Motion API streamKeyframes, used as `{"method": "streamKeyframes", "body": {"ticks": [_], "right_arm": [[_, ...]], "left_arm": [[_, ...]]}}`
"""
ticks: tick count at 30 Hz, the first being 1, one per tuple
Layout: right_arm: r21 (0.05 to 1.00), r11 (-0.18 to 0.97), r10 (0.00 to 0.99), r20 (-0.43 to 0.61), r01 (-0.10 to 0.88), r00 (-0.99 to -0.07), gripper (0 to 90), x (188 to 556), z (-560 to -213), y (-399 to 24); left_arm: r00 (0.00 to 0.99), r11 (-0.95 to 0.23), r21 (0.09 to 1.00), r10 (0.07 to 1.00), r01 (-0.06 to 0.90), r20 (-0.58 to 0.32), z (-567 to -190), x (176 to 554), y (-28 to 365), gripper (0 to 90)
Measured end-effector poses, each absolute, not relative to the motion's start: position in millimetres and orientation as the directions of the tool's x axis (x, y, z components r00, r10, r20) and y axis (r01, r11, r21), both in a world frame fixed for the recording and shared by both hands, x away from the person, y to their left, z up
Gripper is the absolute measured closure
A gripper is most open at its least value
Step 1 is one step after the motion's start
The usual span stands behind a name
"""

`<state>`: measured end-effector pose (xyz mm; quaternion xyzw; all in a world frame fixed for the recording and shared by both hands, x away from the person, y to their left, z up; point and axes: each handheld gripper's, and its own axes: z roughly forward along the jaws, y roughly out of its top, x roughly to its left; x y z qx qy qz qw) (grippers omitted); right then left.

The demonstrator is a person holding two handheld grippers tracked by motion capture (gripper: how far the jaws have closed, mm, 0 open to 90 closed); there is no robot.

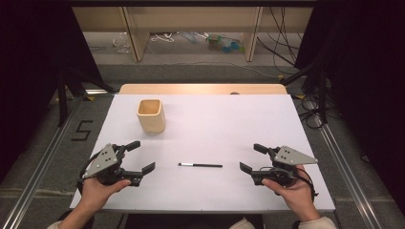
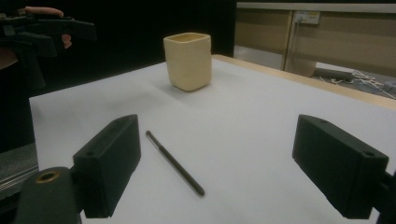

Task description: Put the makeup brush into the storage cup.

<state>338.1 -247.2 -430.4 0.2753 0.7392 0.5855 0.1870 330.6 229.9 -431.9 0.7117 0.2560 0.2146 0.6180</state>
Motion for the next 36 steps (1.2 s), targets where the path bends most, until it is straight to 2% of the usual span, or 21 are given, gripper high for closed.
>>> {"method": "streamKeyframes", "body": {"ticks": [4, 5, 6, 13, 16, 19, 36], "right_arm": [[0.961, 0.167, 0.619, 0.07, 0.218, -0.782, 16.6, 337, -430, -246], [0.973, 0.154, 0.618, 0.042, 0.173, -0.785, 16.7, 340, -430, -244], [0.966, 0.156, 0.617, 0.067, 0.206, -0.784, 16.6, 338, -430, -244], [0.973, 0.154, 0.621, 0.04, 0.172, -0.783, 16.8, 344, -430, -241], [0.966, 0.16, 0.617, 0.062, 0.202, -0.784, 16.8, 343, -428, -239], [0.968, 0.178, 0.618, 0.03, 0.178, -0.785, 16.9, 346, -426, -235], [0.972, 0.18, 0.617, 0.009, 0.153, -0.787, 18.0, 370, -419, -217]], "left_arm": [[0.777, -0.108, 0.989, 0.629, 0.098, -0.008, -432, 330, 230, 9.4], [0.778, -0.112, 0.989, 0.629, 0.094, -0.003, -432, 330, 230, 9.4], [0.778, -0.111, 0.99, 0.628, 0.092, -0.002, -432, 329, 230, 9.3], [0.779, -0.114, 0.989, 0.626, 0.095, -0.003, -432, 330, 229, 9.5], [0.782, -0.104, 0.99, 0.624, 0.094, -0.009, -432, 330, 229, 9.6], [0.78, -0.11, 0.989, 0.626, 0.097, -0.007, -432, 330, 229, 9.7], [0.783, -0.117, 0.99, 0.622, 0.084, 0.007, -432, 330, 229, 9.9]]}}
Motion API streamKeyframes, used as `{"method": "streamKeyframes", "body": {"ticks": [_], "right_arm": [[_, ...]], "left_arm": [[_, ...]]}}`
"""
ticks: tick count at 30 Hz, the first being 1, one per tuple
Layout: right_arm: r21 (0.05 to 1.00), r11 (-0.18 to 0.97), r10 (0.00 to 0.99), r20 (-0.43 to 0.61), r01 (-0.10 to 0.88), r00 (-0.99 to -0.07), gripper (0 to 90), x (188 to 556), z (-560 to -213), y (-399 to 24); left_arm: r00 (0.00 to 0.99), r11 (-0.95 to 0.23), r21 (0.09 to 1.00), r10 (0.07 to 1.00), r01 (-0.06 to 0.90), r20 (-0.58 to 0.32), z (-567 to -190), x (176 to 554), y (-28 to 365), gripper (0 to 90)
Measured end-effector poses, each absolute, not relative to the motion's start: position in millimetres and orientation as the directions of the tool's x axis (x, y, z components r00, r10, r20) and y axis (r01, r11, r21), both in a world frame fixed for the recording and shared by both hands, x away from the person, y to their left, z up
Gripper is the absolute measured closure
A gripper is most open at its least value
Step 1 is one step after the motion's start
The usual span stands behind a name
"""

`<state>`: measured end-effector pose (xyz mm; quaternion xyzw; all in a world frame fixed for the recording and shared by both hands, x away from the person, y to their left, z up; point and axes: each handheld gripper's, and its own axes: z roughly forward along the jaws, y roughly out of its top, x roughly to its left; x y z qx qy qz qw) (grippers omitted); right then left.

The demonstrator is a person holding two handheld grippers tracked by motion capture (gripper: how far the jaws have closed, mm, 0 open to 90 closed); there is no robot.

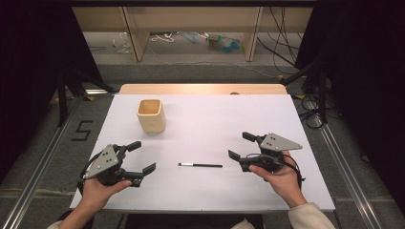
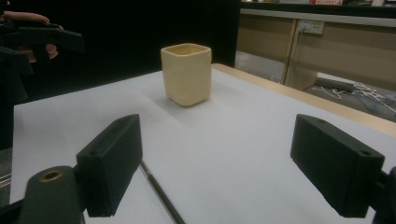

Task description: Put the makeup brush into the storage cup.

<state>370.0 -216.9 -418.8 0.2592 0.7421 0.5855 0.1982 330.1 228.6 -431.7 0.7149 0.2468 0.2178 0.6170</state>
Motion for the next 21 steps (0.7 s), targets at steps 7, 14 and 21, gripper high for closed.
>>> {"method": "streamKeyframes", "body": {"ticks": [7, 14, 21], "right_arm": [[0.97, 0.2, 0.6, -0.01, 0.138, -0.8, 19.3, 375, -417, -209], [0.964, 0.222, 0.596, -0.017, 0.144, -0.803, 19.1, 380, -416, -205], [0.963, 0.234, 0.586, -0.028, 0.136, -0.81, 19.1, 390, -413, -195]], "left_arm": [[0.783, -0.12, 0.989, 0.622, 0.084, 0.009, -432, 331, 230, 10.0], [0.786, -0.122, 0.989, 0.618, 0.081, 0.012, -432, 331, 229, 10.0], [0.786, -0.121, 0.989, 0.618, 0.08, 0.012, -431, 330, 229, 10.0]]}}
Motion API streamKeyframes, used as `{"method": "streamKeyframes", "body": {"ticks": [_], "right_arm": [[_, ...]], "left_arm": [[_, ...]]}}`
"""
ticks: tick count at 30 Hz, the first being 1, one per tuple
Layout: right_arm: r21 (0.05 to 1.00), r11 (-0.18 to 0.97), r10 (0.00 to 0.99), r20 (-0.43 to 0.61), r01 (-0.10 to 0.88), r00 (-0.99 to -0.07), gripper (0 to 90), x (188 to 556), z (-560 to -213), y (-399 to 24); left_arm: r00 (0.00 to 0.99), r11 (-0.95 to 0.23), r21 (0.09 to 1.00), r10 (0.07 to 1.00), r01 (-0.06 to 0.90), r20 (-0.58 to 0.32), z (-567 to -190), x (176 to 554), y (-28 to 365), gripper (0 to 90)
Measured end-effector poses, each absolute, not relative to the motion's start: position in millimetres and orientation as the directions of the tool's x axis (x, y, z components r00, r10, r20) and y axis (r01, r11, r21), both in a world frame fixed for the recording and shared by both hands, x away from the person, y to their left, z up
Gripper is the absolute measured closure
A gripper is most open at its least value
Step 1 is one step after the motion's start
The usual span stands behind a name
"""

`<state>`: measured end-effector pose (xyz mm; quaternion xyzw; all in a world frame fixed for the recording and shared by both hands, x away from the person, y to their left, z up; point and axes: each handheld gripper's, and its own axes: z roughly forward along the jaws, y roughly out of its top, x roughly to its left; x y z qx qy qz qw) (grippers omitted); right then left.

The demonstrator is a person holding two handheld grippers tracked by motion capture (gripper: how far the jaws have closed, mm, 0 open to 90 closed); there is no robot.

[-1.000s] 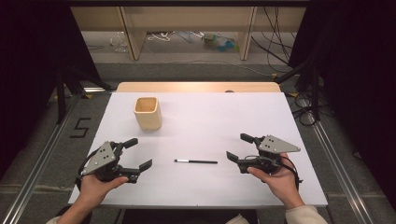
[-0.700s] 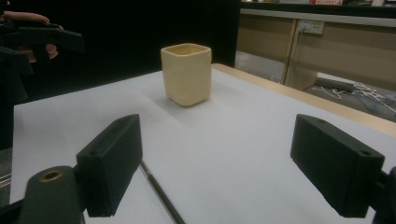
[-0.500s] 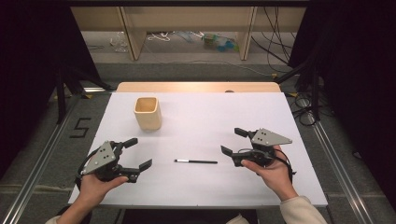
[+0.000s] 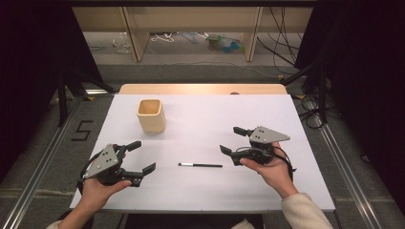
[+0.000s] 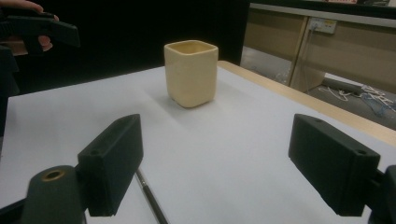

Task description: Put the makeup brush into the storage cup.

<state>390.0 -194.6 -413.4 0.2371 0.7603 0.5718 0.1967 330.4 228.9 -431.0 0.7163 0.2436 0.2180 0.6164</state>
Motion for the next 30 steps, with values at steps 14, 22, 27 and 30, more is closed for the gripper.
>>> {"method": "streamKeyframes", "body": {"ticks": [14, 22, 27, 30], "right_arm": [[0.951, 0.273, 0.541, -0.03, 0.142, -0.841, 19.1, 407, -409, -169], [0.945, 0.289, 0.526, -0.026, 0.15, -0.85, 19.1, 415, -410, -156], [0.944, 0.292, 0.522, -0.021, 0.155, -0.853, 19.2, 419, -410, -149], [0.946, 0.285, 0.521, -0.02, 0.152, -0.853, 19.2, 423, -410, -146]], "left_arm": [[0.792, -0.125, 0.99, 0.609, 0.059, 0.029, -430, 330, 228, 10.0], [0.796, -0.131, 0.99, 0.605, 0.052, 0.038, -429, 329, 227, 10.0], [0.798, -0.134, 0.989, 0.602, 0.056, 0.036, -429, 329, 227, 10.0], [0.797, -0.13, 0.99, 0.603, 0.058, 0.033, -429, 329, 227, 10.0]]}}
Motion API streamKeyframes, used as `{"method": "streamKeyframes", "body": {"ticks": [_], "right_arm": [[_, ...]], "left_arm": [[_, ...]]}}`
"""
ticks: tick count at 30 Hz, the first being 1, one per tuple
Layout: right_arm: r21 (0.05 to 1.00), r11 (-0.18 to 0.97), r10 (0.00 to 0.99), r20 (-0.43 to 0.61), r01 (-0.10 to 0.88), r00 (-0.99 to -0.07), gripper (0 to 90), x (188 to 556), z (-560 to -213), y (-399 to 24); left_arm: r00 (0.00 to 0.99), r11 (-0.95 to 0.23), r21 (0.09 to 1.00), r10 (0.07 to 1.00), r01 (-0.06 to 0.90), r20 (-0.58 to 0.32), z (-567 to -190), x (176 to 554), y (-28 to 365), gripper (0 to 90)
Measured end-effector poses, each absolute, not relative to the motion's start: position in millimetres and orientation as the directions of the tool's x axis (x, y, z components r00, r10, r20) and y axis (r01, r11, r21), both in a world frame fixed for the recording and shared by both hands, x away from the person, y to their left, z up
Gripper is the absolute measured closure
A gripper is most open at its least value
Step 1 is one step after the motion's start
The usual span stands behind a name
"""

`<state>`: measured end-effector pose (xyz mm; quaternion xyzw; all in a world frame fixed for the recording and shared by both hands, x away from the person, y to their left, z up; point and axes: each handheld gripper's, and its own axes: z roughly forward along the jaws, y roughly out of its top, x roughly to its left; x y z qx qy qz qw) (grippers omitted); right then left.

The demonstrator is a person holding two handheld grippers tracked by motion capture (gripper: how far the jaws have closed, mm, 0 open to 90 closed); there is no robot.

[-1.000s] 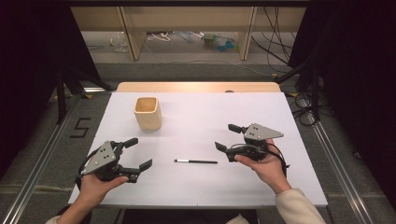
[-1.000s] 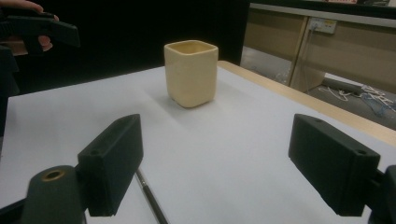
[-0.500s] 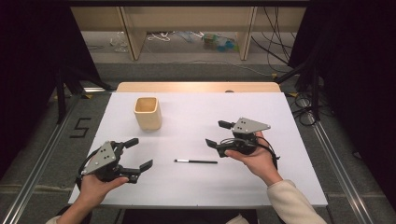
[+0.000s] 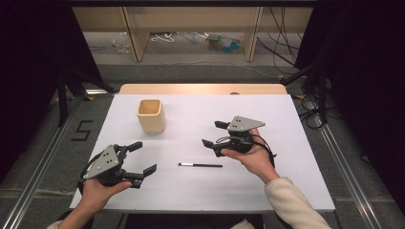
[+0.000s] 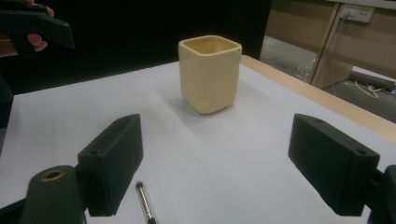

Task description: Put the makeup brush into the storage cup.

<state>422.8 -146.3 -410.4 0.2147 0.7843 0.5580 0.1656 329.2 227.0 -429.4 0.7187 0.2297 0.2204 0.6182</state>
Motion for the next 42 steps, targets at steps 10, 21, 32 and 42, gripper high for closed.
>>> {"method": "streamKeyframes", "body": {"ticks": [10, 21, 32, 42], "right_arm": [[0.947, 0.277, 0.505, 0.002, 0.164, -0.863, 19.2, 433, -404, -135], [0.949, 0.273, 0.509, -0.006, 0.155, -0.861, 19.2, 440, -398, -131], [0.947, 0.282, 0.485, -0.003, 0.153, -0.874, 19.1, 448, -398, -113], [0.946, 0.294, 0.473, -0.021, 0.136, -0.881, 19.1, 454, -396, -103]], "left_arm": [[0.799, -0.127, 0.99, 0.6, 0.058, 0.03, -429, 329, 226, 10.0], [0.802, -0.131, 0.989, 0.597, 0.062, 0.029, -430, 330, 225, 10.0], [0.803, -0.135, 0.989, 0.595, 0.057, 0.035, -430, 329, 225, 10.0], [0.806, -0.128, 0.99, 0.591, 0.057, 0.03, -429, 328, 225, 10.0]]}}
